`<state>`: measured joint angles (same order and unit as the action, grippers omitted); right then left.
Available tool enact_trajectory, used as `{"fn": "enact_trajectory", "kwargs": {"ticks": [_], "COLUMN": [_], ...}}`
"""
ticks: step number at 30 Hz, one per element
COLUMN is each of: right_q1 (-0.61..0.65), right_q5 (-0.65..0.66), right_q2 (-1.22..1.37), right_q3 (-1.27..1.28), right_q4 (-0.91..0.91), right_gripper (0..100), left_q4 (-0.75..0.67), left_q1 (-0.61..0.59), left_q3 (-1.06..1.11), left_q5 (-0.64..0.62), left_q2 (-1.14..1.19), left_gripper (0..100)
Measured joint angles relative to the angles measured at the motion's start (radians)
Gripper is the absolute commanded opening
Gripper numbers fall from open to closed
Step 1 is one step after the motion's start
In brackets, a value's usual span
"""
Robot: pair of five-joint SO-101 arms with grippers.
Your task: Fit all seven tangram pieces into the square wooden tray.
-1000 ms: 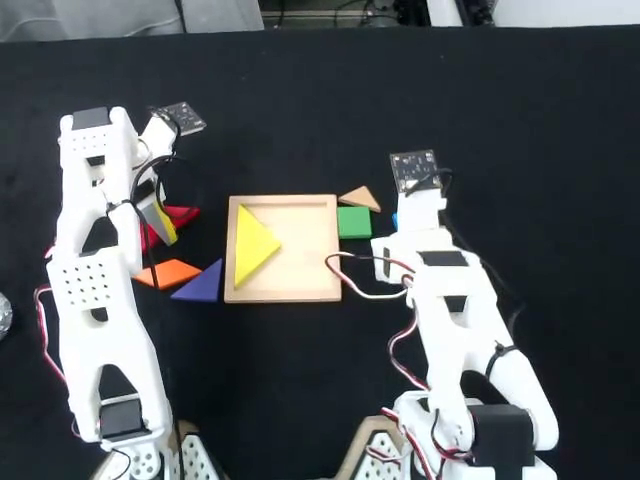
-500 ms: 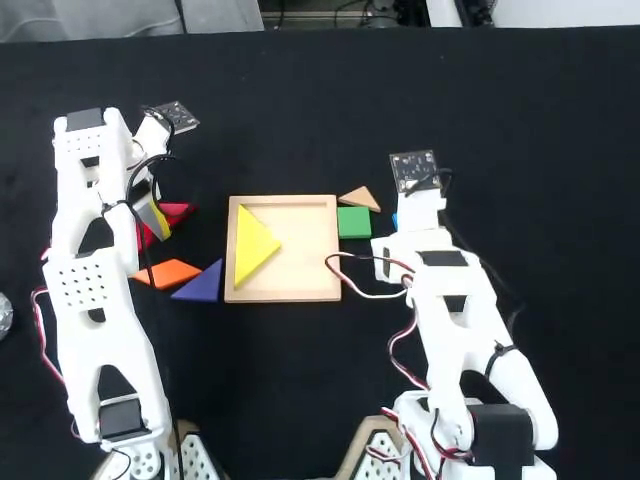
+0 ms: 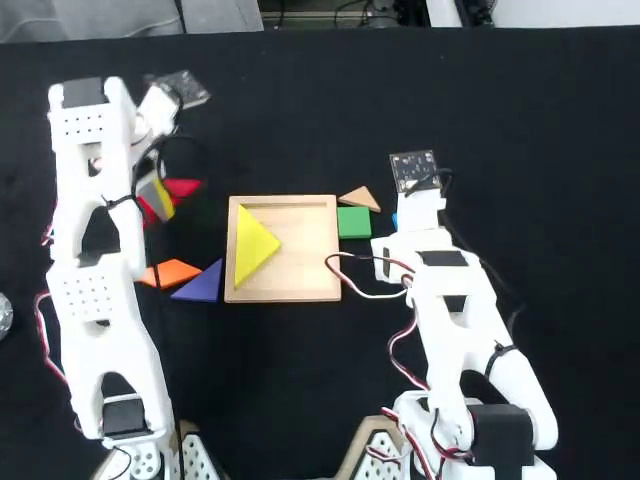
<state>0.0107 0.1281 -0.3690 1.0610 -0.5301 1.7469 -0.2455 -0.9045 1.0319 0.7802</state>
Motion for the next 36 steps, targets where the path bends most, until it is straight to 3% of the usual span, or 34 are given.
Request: {"fn": "enact_trajectory", "kwargs": {"ticks": [5,11,17,27,36], "right_q1": [-0.005,-0.204,-0.313,-0.322,-0.322], "right_q5": [0.000,-0.080,-0.192,-0.196,-0.196], "right_q2": [0.000,-0.002,-0.002,-0.002,-0.002], "right_q3": [0.000,-0.003,-0.011,-0.015,-0.015], "right_q4": [0.000,0.000,0.000,0.000,0.000], "right_gripper": [1.2,1.2,1.2,1.2,1.2], "left_q4": [0.003,-0.002,-0.203,-0.422,-0.462], "left_q1": [0.138,0.416,0.643,0.707,0.686], "left_q3": [0.160,0.522,0.818,0.927,0.927], "left_q5": [-0.003,0.018,0.017,-0.003,0.006], "left_q2": [-0.239,-0.575,-0.651,-0.531,-0.482], "left_gripper": [26,26,26,26,26]}}
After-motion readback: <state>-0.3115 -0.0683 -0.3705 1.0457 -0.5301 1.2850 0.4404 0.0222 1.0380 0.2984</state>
